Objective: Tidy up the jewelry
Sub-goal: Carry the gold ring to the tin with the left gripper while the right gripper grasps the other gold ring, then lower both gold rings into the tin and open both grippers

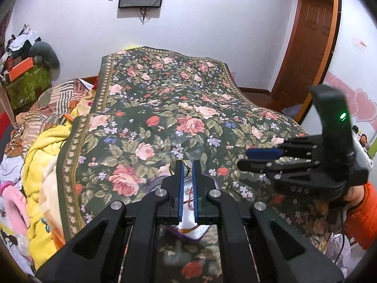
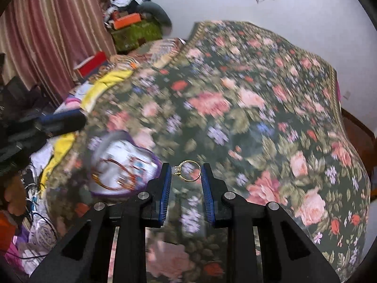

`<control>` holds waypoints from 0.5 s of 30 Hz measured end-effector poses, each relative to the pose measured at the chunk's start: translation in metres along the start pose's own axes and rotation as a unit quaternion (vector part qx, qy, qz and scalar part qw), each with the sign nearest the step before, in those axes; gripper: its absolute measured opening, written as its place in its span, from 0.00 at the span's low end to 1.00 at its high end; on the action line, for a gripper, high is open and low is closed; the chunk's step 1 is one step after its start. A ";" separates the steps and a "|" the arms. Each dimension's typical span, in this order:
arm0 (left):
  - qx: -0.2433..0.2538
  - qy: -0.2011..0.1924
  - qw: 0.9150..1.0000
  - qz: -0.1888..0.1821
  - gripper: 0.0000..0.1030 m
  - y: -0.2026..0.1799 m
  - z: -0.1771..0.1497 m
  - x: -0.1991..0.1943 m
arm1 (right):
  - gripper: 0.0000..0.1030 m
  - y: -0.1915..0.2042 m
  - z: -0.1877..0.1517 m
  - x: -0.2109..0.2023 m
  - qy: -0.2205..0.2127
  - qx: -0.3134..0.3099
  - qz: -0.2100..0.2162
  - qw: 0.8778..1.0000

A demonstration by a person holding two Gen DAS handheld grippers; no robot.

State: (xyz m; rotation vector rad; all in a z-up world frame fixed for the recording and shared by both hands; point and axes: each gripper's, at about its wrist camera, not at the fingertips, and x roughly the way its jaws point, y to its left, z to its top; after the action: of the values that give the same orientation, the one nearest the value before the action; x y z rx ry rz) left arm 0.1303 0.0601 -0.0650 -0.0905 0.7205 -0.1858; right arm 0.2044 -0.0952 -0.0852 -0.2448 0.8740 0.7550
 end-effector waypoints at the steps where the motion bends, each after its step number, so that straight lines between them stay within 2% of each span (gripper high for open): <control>1: 0.000 0.001 1.000 0.001 0.05 0.002 -0.001 -0.001 | 0.23 0.003 0.001 0.000 -0.002 -0.003 0.003 1.000; 7: -0.010 0.006 1.000 -0.001 0.05 0.014 -0.010 -0.001 | 0.23 0.026 0.006 0.010 -0.002 -0.021 0.026 0.999; 15: -0.020 0.032 0.999 -0.028 0.05 0.019 -0.018 0.018 | 0.23 0.033 0.001 0.029 0.016 -0.029 0.032 0.999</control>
State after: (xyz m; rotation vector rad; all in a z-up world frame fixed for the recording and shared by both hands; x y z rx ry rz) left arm 0.1338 0.0746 -0.0929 -0.1438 0.7853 -0.2293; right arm 0.1943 -0.0564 -0.1035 -0.2818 0.8944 0.8376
